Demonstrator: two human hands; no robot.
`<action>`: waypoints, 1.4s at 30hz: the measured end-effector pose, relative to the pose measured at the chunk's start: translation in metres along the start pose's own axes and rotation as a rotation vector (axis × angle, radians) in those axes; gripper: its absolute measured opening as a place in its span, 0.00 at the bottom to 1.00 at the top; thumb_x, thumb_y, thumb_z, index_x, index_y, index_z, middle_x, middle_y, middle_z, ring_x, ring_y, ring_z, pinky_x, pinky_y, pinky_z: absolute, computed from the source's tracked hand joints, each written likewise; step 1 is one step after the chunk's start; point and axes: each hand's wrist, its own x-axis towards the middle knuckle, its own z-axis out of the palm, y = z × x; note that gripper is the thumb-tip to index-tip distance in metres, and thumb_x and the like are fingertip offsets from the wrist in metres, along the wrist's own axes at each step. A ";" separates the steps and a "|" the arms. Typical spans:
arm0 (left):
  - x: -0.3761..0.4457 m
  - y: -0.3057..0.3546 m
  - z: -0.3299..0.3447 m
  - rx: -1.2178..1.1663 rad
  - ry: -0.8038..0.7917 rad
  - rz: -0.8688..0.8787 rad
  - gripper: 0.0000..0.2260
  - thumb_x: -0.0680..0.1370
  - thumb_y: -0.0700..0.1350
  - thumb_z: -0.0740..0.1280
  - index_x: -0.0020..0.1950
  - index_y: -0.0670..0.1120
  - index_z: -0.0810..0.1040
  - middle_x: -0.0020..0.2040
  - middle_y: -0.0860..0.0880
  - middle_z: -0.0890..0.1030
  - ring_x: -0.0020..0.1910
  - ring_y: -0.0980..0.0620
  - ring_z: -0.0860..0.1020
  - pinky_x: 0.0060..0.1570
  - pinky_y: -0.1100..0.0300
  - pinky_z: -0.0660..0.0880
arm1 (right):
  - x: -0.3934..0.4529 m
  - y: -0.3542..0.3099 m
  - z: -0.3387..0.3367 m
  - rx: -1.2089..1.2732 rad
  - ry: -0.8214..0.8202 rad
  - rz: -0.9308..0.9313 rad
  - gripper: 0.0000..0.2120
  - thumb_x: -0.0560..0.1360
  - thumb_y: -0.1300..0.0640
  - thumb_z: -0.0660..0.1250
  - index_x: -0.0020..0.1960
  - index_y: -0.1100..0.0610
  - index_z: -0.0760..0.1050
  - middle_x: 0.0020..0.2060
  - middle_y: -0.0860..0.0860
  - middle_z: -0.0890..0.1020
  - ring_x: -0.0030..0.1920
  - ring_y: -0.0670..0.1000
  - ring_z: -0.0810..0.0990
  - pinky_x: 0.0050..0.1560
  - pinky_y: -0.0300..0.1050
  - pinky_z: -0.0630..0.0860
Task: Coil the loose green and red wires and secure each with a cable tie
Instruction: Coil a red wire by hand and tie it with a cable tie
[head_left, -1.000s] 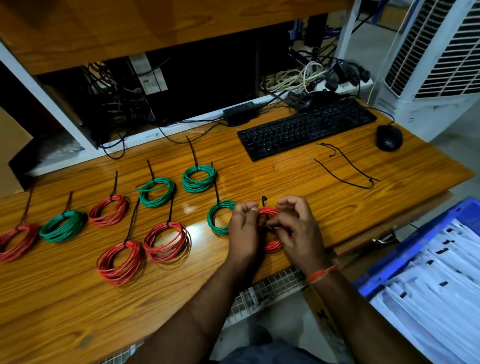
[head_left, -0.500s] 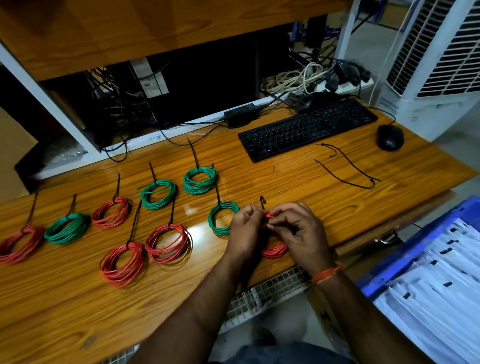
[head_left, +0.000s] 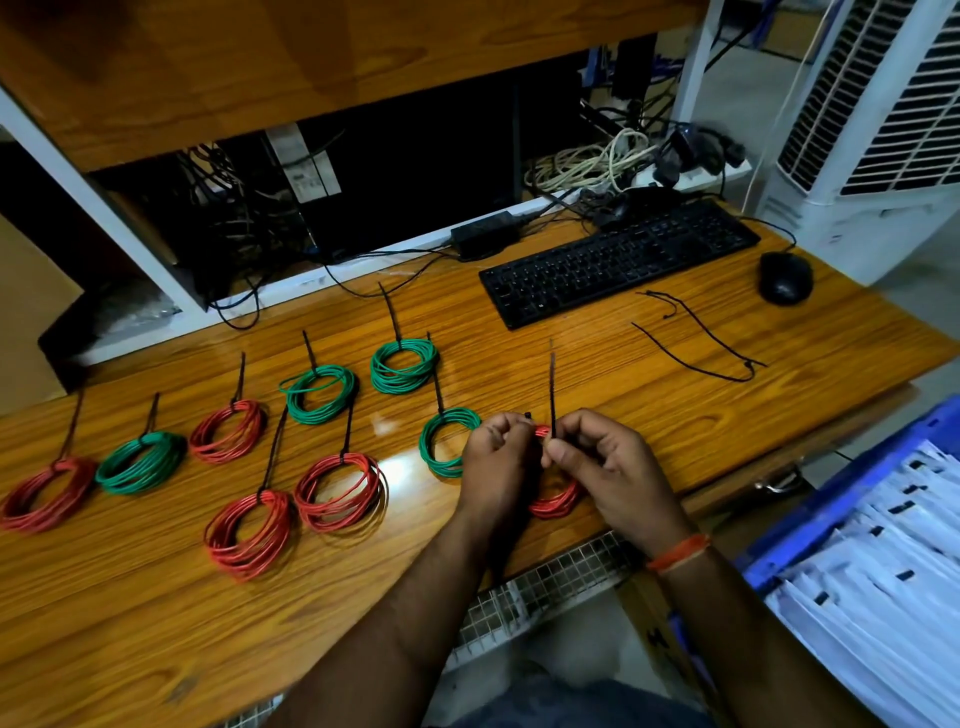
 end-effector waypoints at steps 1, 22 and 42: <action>0.000 0.000 0.000 0.000 -0.004 0.006 0.05 0.77 0.42 0.65 0.42 0.48 0.79 0.32 0.45 0.74 0.32 0.49 0.69 0.33 0.57 0.64 | 0.000 -0.002 0.002 0.003 0.015 0.007 0.04 0.81 0.65 0.67 0.48 0.60 0.79 0.39 0.55 0.82 0.43 0.46 0.81 0.47 0.38 0.76; -0.003 -0.003 -0.002 0.000 -0.063 0.070 0.04 0.79 0.47 0.67 0.45 0.50 0.77 0.34 0.46 0.74 0.31 0.50 0.67 0.32 0.56 0.63 | 0.030 -0.022 0.000 -0.829 0.357 -0.244 0.04 0.77 0.60 0.72 0.51 0.58 0.86 0.44 0.55 0.84 0.43 0.55 0.82 0.42 0.51 0.82; -0.002 -0.010 -0.005 -0.004 -0.057 0.105 0.09 0.77 0.51 0.68 0.45 0.46 0.75 0.39 0.42 0.74 0.39 0.45 0.68 0.40 0.46 0.64 | 0.034 -0.010 0.007 -0.991 0.209 -0.250 0.04 0.75 0.62 0.74 0.49 0.58 0.86 0.41 0.54 0.81 0.43 0.56 0.79 0.39 0.47 0.78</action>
